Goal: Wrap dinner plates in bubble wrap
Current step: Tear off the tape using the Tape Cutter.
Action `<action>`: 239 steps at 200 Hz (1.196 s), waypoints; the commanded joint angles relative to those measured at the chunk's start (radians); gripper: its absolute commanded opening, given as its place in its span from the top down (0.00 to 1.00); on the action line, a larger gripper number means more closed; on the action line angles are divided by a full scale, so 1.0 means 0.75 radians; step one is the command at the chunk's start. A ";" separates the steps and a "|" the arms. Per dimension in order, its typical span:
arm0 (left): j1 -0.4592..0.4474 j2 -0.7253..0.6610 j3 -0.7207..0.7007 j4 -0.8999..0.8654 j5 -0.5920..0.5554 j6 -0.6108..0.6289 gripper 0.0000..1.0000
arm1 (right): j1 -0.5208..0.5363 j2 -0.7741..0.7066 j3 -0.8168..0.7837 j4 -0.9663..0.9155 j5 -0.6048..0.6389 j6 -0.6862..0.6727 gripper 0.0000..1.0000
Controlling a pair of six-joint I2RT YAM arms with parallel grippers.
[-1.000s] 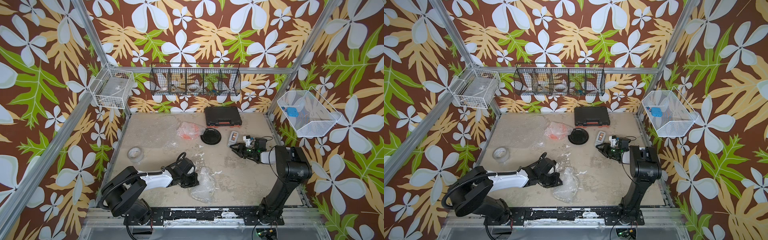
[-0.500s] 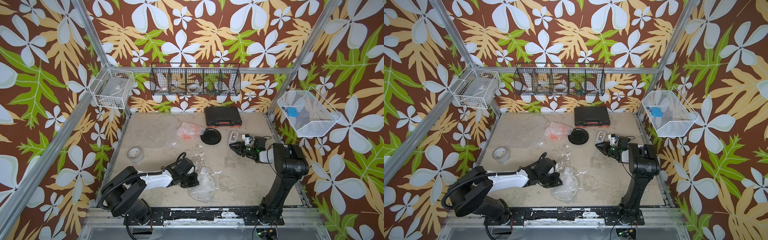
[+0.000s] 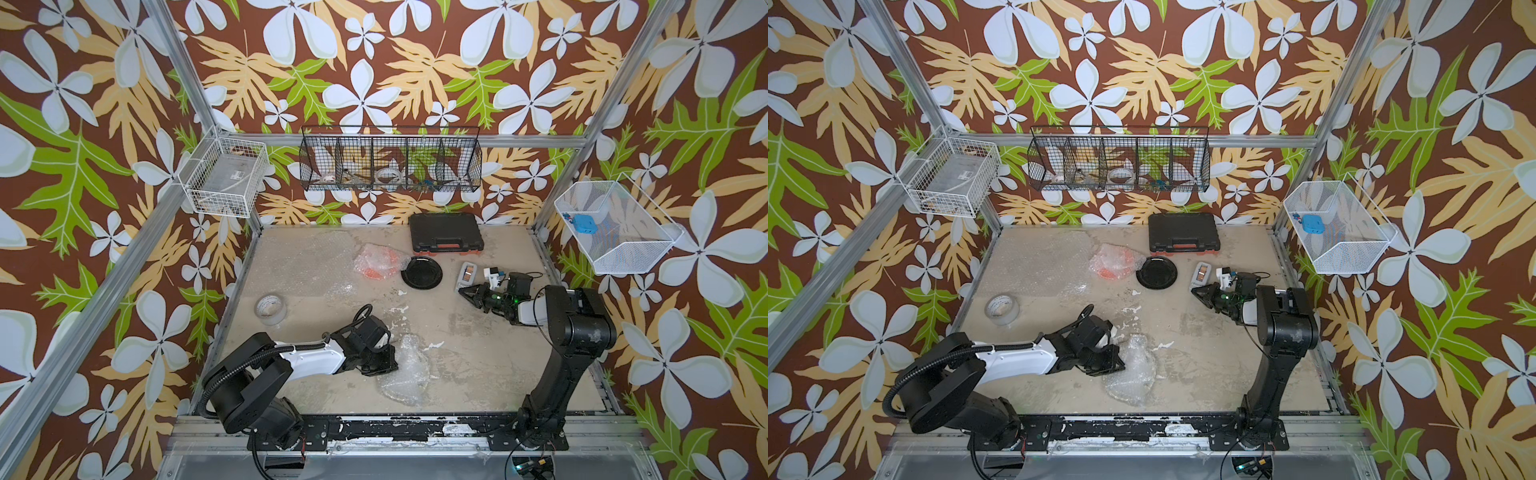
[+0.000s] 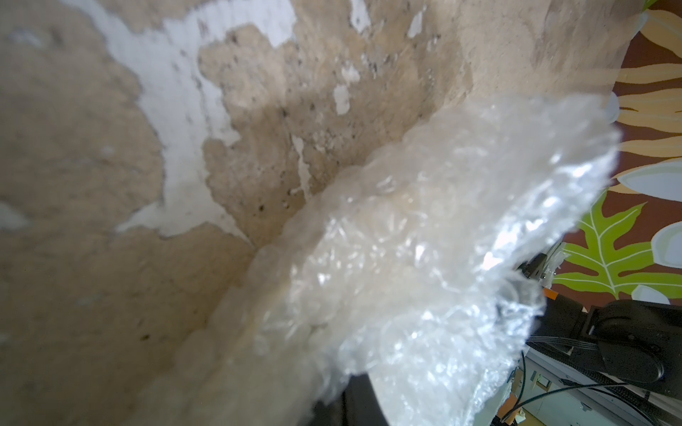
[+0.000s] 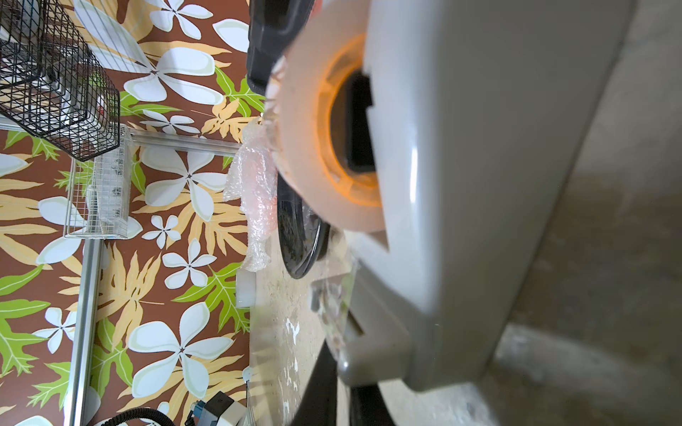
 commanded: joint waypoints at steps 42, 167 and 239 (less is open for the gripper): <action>0.001 0.004 -0.008 -0.129 -0.046 -0.004 0.94 | -0.001 0.008 0.015 -0.019 -0.012 -0.019 0.98; 0.002 -0.007 -0.024 -0.127 -0.051 -0.015 0.94 | 0.049 -0.049 0.144 -0.628 0.401 -0.264 1.00; 0.000 0.014 -0.019 -0.107 -0.063 0.006 0.94 | 0.068 -0.398 0.087 -0.697 0.405 -0.326 1.00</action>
